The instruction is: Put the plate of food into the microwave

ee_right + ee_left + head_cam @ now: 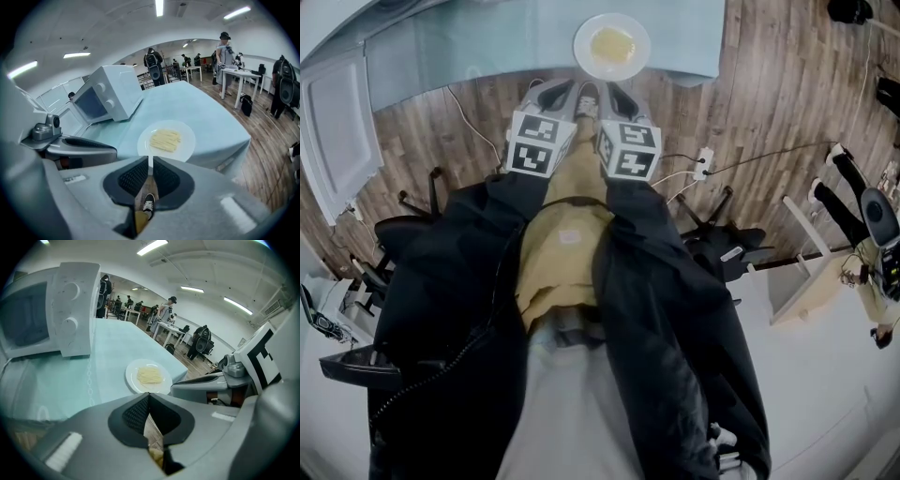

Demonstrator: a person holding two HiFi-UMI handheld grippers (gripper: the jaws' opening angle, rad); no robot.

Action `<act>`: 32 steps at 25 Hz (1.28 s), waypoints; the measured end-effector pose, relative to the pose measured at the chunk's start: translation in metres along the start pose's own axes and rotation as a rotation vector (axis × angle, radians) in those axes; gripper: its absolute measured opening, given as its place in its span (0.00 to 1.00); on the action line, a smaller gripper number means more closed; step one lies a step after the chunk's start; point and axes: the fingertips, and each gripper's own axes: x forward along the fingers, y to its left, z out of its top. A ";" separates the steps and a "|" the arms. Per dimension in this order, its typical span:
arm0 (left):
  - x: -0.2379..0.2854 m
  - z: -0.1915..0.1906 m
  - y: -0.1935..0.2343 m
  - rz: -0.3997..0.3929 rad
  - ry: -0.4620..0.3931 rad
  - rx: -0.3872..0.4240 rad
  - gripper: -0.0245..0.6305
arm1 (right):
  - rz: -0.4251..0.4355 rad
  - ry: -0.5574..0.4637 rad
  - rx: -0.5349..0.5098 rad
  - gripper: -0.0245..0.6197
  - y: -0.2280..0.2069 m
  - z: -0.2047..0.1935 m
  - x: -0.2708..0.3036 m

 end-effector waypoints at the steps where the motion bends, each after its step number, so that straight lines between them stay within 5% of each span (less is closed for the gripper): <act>1: 0.001 0.000 0.000 -0.001 0.004 -0.007 0.03 | -0.001 0.004 0.009 0.08 -0.002 -0.001 0.001; 8: 0.005 0.000 0.002 0.003 0.004 -0.023 0.03 | 0.022 0.027 0.097 0.14 -0.009 -0.015 0.010; 14: 0.009 -0.005 0.006 0.006 0.021 -0.028 0.03 | 0.065 0.049 0.282 0.26 -0.015 -0.025 0.020; 32: 0.018 -0.008 0.014 0.011 0.054 -0.020 0.03 | 0.169 -0.017 0.646 0.29 -0.031 -0.024 0.043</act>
